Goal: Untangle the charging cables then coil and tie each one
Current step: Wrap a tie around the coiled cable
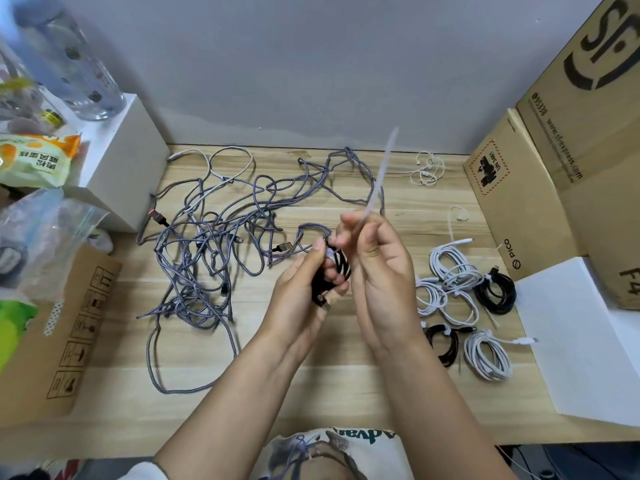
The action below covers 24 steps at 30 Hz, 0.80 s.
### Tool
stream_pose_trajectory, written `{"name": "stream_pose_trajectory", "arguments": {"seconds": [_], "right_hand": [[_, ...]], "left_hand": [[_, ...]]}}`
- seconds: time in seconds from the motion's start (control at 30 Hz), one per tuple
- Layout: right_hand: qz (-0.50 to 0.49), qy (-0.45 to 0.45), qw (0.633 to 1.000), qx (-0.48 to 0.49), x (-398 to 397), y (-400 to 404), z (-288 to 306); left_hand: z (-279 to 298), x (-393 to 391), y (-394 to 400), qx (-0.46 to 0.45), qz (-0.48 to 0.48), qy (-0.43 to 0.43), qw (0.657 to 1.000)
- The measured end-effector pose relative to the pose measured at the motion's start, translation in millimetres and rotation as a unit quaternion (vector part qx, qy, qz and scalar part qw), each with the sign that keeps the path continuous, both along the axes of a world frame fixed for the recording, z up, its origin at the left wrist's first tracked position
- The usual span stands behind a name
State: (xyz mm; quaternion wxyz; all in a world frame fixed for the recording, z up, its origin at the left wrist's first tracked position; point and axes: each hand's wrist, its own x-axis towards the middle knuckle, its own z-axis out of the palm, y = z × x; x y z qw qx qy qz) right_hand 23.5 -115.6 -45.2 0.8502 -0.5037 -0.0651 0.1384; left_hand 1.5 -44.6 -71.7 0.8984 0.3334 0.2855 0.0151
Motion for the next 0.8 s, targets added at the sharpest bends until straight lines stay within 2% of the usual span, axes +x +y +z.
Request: {"name": "stream_pose_trajectory", "arguments": {"seconds": [0.13,0.27,0.37,0.53,0.63,0.7,0.8], "right_hand": [[0.009,0.039,0.999,0.014,4,-3,-4],[0.058,0.07,0.995,0.037,13,-16,0],[0.099,0.058,0.993,0.015,15,-21,-1],[0.149,0.026,0.988,-0.012,15,-23,2],[0.156,0.026,0.986,0.048,12,-20,3],[0.144,0.024,0.985,0.086,10,-17,1],[0.131,-0.001,0.988,0.083,9,-13,-1]], "left_hand": [[8,-4,0,-0.079,-0.068,-0.022,0.994],[11,-8,10,-0.005,-0.219,-0.002,0.976],[13,-9,14,-0.018,-0.268,0.009,0.963],[13,-7,13,-0.132,-0.241,0.032,0.961],[15,-5,10,-0.163,-0.194,0.038,0.967],[16,-3,6,-0.156,-0.165,0.03,0.973],[17,1,-3,-0.116,-0.12,0.017,0.986]]}}
